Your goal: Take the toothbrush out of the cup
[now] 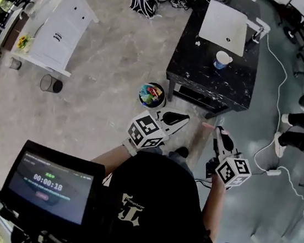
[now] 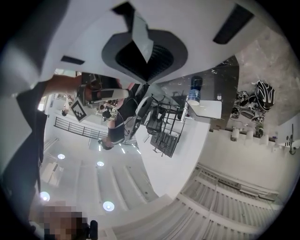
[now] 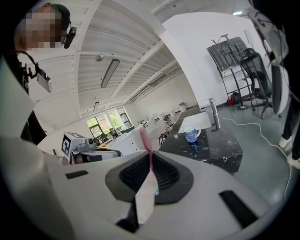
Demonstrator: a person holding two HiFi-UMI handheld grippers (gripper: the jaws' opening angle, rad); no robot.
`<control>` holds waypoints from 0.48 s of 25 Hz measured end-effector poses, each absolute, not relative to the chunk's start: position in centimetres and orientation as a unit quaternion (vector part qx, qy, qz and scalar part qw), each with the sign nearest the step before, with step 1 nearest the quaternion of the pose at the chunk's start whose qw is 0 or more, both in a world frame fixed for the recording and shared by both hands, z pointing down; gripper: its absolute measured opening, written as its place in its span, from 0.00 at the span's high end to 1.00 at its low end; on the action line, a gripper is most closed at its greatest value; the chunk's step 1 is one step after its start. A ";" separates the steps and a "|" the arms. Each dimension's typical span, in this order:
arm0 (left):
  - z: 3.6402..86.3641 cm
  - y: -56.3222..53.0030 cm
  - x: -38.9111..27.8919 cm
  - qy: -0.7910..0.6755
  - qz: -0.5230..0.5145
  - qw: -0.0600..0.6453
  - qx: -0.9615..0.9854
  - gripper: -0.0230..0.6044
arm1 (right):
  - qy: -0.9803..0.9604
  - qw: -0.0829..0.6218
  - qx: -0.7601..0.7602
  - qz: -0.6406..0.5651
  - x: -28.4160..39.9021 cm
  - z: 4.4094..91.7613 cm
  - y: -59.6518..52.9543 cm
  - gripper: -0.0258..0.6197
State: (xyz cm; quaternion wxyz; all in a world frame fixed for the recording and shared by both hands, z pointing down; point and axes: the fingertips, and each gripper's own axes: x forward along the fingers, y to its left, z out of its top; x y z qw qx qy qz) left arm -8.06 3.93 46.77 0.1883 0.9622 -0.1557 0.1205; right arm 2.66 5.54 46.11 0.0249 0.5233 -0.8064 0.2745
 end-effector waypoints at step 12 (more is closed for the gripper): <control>46.8 1.6 -13.2 -0.175 0.106 0.197 0.959 0.96 | -0.826 0.031 0.495 0.269 -3.4 45.1 2.6 0.95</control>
